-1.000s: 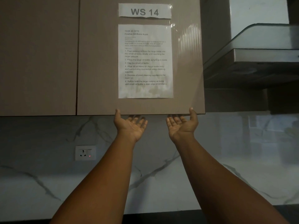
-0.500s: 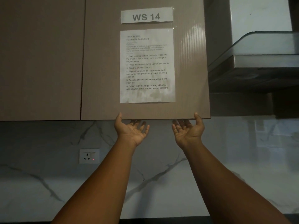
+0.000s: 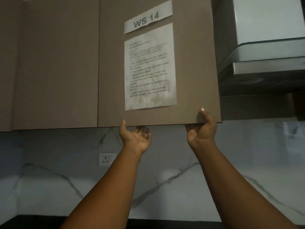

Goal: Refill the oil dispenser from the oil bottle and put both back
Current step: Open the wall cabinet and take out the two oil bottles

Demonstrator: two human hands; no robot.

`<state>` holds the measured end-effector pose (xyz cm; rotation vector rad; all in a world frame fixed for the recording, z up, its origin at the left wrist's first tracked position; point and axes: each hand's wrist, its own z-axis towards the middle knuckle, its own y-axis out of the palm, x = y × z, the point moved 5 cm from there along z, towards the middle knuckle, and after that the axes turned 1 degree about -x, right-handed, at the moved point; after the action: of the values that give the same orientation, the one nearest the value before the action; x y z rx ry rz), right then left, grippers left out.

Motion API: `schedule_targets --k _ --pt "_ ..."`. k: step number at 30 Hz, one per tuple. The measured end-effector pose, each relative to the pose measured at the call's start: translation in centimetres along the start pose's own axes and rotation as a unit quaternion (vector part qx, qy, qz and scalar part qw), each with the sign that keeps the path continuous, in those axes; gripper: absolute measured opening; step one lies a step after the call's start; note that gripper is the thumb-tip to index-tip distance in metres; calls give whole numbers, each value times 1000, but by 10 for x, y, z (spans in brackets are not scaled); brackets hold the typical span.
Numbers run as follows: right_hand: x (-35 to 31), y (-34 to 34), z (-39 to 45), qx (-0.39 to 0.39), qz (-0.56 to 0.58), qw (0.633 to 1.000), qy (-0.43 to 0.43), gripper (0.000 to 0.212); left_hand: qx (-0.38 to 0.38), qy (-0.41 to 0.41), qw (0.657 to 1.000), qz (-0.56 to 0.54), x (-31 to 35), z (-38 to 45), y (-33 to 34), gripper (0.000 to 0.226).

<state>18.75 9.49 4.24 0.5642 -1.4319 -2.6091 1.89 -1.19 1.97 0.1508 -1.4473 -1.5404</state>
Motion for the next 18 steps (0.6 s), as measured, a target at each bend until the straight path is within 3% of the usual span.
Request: schedule_targets --k 5,7,9,12,16,18 --pt "4 8 -22 -24 -9 1000 11 10 25 29 999 8 1 -23 5 80" --pt "8 10 -29 -38 -12 999 14 26 32 37 998 26 3 -33 7 86" --pt "10 11 -35 -49 -20 999 8 41 41 49 996 59 9 -44 11 89" --pt "9 17 -53 -43 -83 995 -26 40 64 59 983 162 16 -64 20 90" --pt "11 28 -81 -45 -173 983 -47 40 80 150 916 363 35 -102 51 72" --pt "14 34 -94 -54 -202 977 -42 38 26 229 851 471 46 -126 79 63"
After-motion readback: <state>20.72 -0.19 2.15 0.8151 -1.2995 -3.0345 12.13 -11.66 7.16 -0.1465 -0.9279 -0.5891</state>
